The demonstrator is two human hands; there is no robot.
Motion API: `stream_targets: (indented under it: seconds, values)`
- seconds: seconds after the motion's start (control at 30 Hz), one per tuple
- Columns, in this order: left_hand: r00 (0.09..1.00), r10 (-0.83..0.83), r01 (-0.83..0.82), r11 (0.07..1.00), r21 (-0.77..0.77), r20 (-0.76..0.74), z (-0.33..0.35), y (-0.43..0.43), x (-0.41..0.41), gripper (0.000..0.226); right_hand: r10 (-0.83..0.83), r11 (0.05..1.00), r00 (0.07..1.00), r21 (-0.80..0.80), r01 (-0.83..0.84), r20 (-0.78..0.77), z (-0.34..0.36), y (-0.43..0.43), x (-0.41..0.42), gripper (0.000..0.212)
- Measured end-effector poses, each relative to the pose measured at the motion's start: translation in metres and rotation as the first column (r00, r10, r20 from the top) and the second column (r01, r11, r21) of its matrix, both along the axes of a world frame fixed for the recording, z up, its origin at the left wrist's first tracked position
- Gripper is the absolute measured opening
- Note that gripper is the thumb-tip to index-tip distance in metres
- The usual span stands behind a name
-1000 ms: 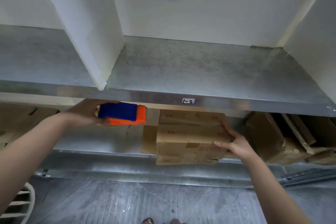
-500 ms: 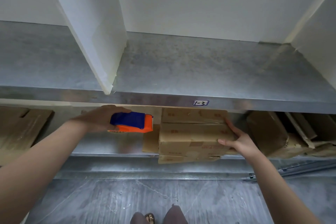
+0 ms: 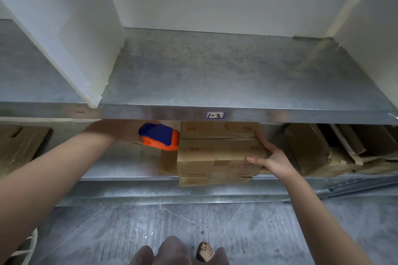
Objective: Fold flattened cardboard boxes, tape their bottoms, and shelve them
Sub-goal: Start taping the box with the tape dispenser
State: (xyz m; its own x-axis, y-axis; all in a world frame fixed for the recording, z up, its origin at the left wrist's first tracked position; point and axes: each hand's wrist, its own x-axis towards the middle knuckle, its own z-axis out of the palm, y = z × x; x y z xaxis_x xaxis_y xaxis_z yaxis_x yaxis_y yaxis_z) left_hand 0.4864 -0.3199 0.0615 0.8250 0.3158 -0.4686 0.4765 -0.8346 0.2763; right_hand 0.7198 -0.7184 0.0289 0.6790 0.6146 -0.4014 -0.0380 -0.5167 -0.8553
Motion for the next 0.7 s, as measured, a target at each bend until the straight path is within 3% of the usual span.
stream_targets:
  seconds: [0.23,0.37,0.53,0.7]
  values:
    - [1.000,-0.013,0.014,0.999,0.047,-0.020,0.026,-0.028,0.012,0.070,0.006,1.000,1.000,0.003,-0.006,0.006,-0.002,-0.001,0.002,0.106]
    - [0.999,-0.016,0.011,0.995,0.098,0.052,0.031,-0.037,0.004,0.061,0.030,1.000,0.999,0.004,-0.030,0.022,-0.005,-0.003,0.003,0.109]
    - [0.990,0.070,-0.074,0.997,0.028,0.121,0.015,-0.036,-0.017,0.075,0.029,0.999,0.999,0.021,-0.029,0.020,-0.007,-0.004,0.004,0.107]
    - [0.959,0.209,-0.192,0.976,-0.105,0.190,0.008,-0.038,-0.025,0.069,0.039,0.999,0.999,0.028,-0.040,0.028,-0.008,-0.005,0.004,0.108]
